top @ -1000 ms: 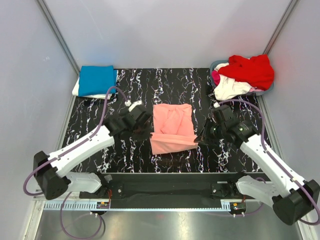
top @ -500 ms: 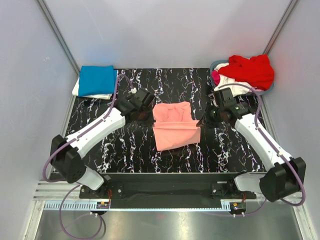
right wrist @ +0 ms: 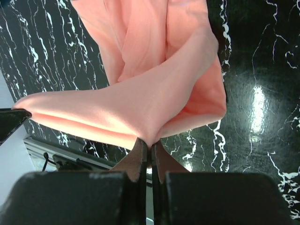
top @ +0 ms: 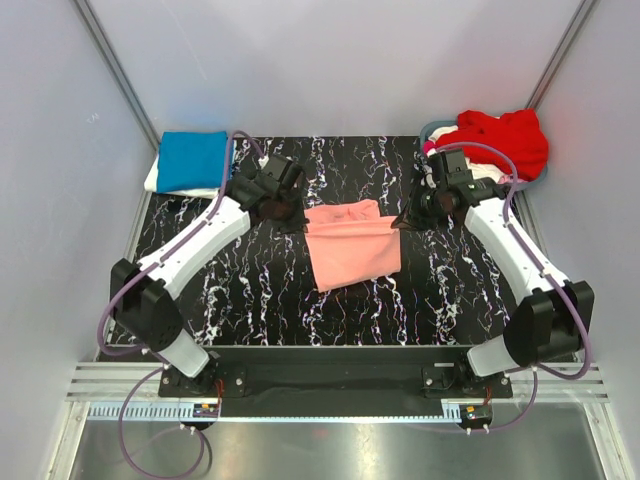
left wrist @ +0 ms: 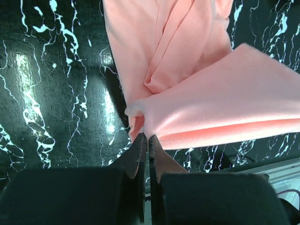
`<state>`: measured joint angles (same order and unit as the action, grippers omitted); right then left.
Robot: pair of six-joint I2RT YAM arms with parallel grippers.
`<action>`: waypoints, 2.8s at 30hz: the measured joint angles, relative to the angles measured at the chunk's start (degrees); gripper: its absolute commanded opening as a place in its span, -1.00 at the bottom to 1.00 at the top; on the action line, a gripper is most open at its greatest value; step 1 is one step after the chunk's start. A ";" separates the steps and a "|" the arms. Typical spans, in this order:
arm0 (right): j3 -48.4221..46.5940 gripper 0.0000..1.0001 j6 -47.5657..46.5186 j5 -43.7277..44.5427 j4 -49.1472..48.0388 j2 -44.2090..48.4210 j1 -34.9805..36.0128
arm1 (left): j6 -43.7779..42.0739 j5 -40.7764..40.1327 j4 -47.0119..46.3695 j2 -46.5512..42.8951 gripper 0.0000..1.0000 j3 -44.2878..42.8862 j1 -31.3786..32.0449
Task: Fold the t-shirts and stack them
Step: Fold the tshirt
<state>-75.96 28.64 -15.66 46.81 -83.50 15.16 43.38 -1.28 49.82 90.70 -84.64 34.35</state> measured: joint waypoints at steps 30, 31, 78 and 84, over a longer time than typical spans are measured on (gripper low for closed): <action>-53.11 0.87 0.66 -3.85 3.72 -48.24 -3.21 | -8.02 11.02 5.84 40.35 0.34 -39.63 -15.65; -56.39 0.88 0.72 -4.44 3.52 -51.74 -3.50 | -8.02 12.02 5.99 44.85 0.35 -43.80 -17.03; 5.95 1.00 -4.68 -9.11 -12.24 -9.60 -6.95 | -15.82 -0.87 8.15 -16.74 0.32 12.15 -16.63; -0.39 0.99 -4.83 -12.72 -16.35 -21.07 -8.13 | -19.02 -6.73 9.79 -25.49 0.33 17.77 -16.63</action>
<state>-76.36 23.81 -28.38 30.46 -104.57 7.03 24.36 -8.01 59.61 65.21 -66.87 17.72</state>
